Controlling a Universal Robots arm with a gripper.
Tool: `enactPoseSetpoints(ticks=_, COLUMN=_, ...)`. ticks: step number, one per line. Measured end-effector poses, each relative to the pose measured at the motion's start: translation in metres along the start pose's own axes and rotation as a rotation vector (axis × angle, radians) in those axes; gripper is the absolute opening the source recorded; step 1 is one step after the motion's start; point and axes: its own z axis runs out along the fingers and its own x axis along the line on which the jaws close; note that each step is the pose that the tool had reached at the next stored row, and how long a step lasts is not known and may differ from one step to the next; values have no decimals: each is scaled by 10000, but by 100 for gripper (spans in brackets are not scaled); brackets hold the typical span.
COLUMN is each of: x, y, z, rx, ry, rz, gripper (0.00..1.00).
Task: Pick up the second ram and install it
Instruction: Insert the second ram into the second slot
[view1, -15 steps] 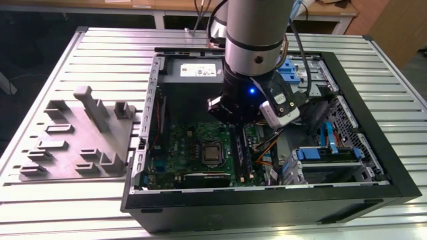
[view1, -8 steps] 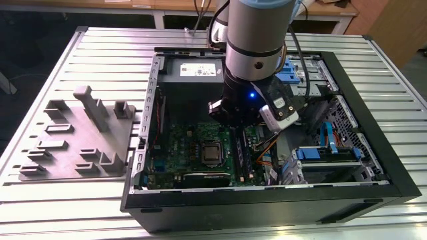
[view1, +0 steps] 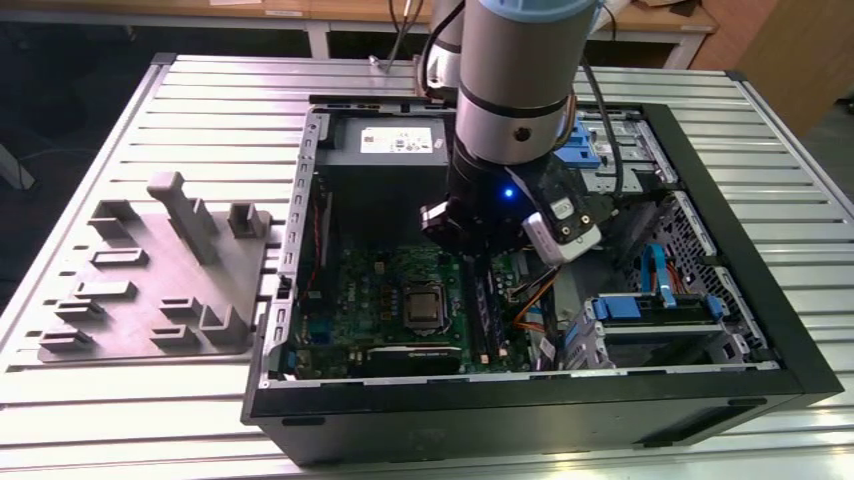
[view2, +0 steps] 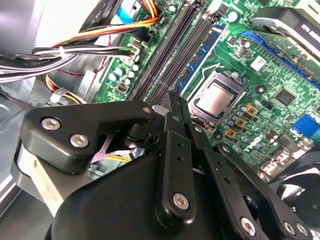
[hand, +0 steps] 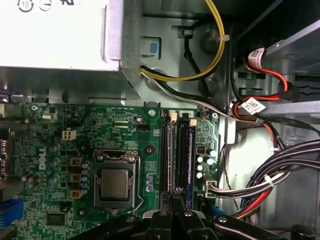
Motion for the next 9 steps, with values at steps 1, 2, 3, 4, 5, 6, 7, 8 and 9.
enactPoseSetpoints(ticks=1, x=-2, y=0, z=4, rx=-2, ry=-1, rz=1, gripper=11)
enactPoseSetpoints(ticks=2, x=-4, y=1, z=11, rx=-3, ry=-2, rz=1, gripper=11)
enactPoseSetpoints(ticks=3, x=-6, y=1, z=19, rx=-2, ry=-1, rz=1, gripper=11)
enactPoseSetpoints(ticks=4, x=-8, y=1, z=27, rx=-1, ry=-1, rz=0, gripper=11)
enactPoseSetpoints(ticks=5, x=-8, y=1, z=36, rx=-2, ry=-1, rz=1, gripper=11)
enactPoseSetpoints(ticks=6, x=-8, y=1, z=43, rx=-2, ry=-1, rz=1, gripper=11)
enactPoseSetpoints(ticks=7, x=-7, y=1, z=46, rx=0, ry=0, rz=1, gripper=11)
enactPoseSetpoints(ticks=8, x=-7, y=1, z=46, rx=1, ry=0, rz=1, gripper=11)
enactPoseSetpoints(ticks=9, x=-8, y=0, z=46, rx=2, ry=0, rz=0, gripper=11)
